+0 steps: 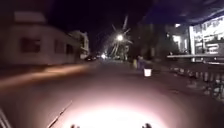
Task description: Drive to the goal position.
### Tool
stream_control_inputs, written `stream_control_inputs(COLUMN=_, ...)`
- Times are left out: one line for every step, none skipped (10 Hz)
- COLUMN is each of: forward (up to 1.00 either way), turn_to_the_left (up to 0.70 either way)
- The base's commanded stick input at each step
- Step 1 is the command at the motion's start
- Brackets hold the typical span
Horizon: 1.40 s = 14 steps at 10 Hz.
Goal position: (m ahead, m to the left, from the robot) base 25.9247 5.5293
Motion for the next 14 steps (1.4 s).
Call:
stream_control_inputs(forward=0.85, turn_to_the_left=-0.05)
stream_control_inputs(forward=0.85, turn_to_the_left=0.0)
stream_control_inputs(forward=0.85, turn_to_the_left=0.0)
stream_control_inputs(forward=0.85, turn_to_the_left=0.0)
stream_control_inputs(forward=0.85, turn_to_the_left=0.0)
stream_control_inputs(forward=0.85, turn_to_the_left=0.0)
stream_control_inputs(forward=0.85, turn_to_the_left=0.0)
stream_control_inputs(forward=0.85, turn_to_the_left=0.0)
stream_control_inputs(forward=0.85, turn_to_the_left=0.0)
stream_control_inputs(forward=0.85, turn_to_the_left=0.0)
stream_control_inputs(forward=0.85, turn_to_the_left=0.0)
stream_control_inputs(forward=0.85, turn_to_the_left=0.0)
stream_control_inputs(forward=0.85, turn_to_the_left=0.0)
stream_control_inputs(forward=0.85, turn_to_the_left=0.0)
